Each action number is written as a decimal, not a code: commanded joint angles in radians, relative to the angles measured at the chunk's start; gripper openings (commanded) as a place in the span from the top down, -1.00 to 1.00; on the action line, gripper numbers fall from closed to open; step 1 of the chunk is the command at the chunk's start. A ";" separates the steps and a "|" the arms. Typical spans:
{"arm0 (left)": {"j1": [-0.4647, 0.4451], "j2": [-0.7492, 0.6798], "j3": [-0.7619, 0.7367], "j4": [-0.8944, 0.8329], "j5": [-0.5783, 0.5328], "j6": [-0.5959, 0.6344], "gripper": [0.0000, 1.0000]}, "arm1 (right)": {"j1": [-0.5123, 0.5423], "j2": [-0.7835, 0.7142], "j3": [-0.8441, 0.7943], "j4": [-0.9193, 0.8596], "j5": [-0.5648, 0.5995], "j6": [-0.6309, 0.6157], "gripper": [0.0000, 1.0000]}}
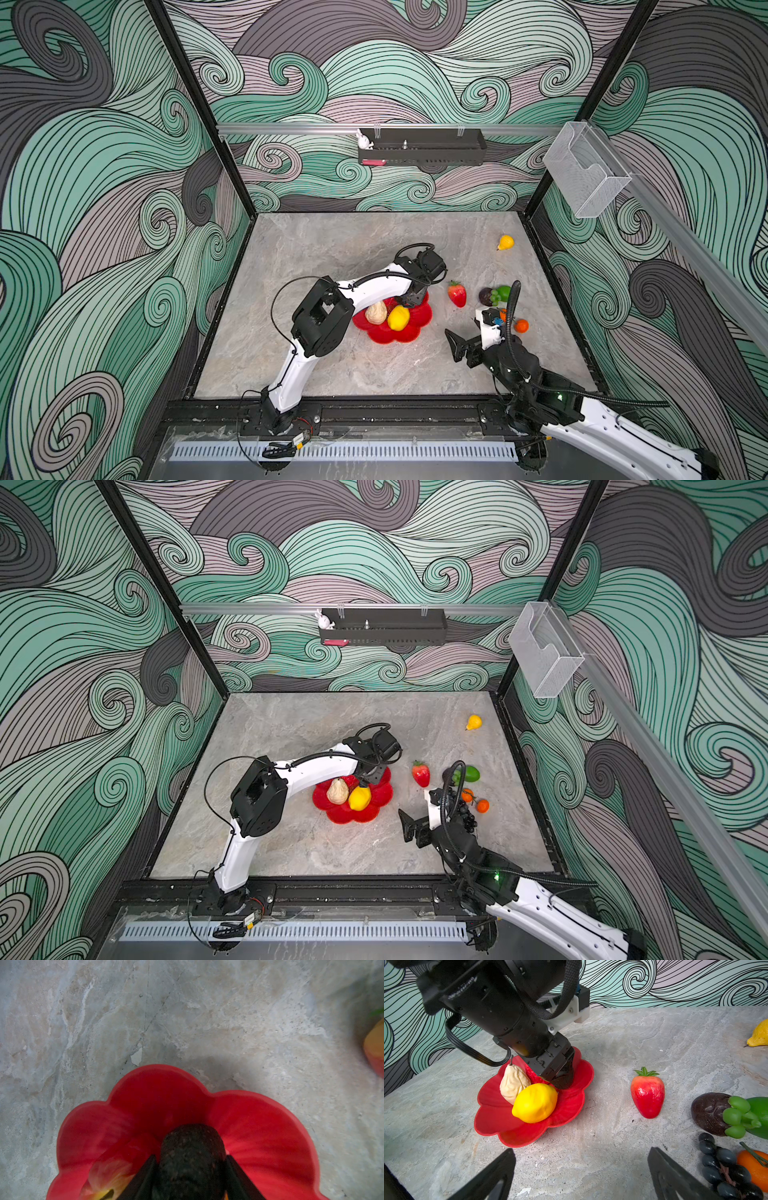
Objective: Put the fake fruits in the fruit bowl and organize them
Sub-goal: 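Lower the avocado into the red bowl with the left gripper while the right arm withdraws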
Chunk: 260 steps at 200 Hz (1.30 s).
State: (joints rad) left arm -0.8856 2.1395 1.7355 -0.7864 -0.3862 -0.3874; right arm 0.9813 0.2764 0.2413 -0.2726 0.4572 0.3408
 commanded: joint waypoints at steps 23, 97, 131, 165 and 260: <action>0.007 0.007 -0.008 -0.004 0.020 -0.017 -0.13 | -0.007 0.006 0.004 0.016 0.001 -0.005 -0.99; 0.007 -0.028 -0.006 -0.001 0.020 -0.018 -0.30 | -0.008 0.013 0.004 0.019 -0.002 -0.005 -0.99; 0.007 -0.041 -0.004 -0.002 0.024 -0.018 -0.31 | -0.010 0.014 0.004 0.021 -0.003 -0.005 -0.99; 0.004 -0.075 -0.017 -0.016 0.044 -0.016 -0.38 | -0.009 0.018 0.005 0.021 -0.003 -0.005 -0.99; -0.036 -0.232 -0.143 0.030 0.122 0.107 -0.45 | -0.012 0.013 0.003 0.018 -0.003 -0.002 -0.99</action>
State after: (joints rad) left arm -0.9047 1.9507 1.6249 -0.7616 -0.3008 -0.3359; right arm 0.9745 0.2928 0.2413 -0.2661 0.4480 0.3412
